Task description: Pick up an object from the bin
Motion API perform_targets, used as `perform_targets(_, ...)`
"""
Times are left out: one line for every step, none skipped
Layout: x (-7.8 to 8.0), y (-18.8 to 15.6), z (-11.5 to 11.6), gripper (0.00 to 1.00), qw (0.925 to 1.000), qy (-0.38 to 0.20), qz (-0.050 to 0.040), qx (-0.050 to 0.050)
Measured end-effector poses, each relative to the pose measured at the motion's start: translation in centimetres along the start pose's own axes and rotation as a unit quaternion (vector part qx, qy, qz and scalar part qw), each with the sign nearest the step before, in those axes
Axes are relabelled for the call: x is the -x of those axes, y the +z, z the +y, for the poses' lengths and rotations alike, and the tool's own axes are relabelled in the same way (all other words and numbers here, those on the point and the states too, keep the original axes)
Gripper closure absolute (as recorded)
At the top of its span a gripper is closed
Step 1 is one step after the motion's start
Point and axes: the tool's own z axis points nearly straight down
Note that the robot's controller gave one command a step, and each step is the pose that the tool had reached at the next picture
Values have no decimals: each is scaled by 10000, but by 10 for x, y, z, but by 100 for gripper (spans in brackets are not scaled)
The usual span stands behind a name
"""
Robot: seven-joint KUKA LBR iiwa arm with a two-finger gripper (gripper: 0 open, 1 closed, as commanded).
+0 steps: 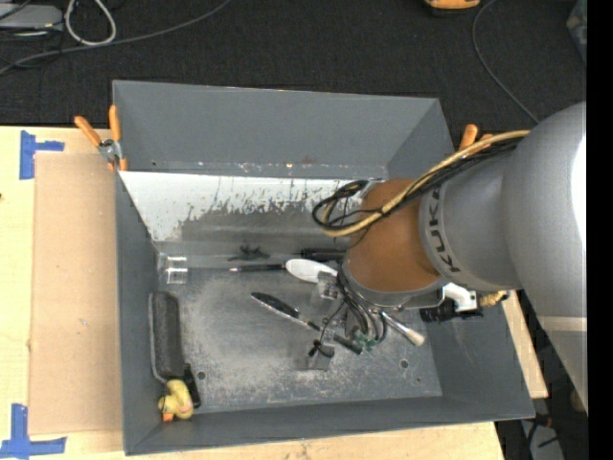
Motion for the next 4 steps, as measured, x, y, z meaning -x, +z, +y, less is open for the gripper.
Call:
perform_targets(-16,-3,3,0,10000,-48,-15,3)
perform_targets(-5,-3,1,0,10000,-14,-25,3)
perform_targets(-11,-3,3,100,10000,-44,-18,5)
perform_targets(-11,-3,3,100,10000,-45,-18,5)
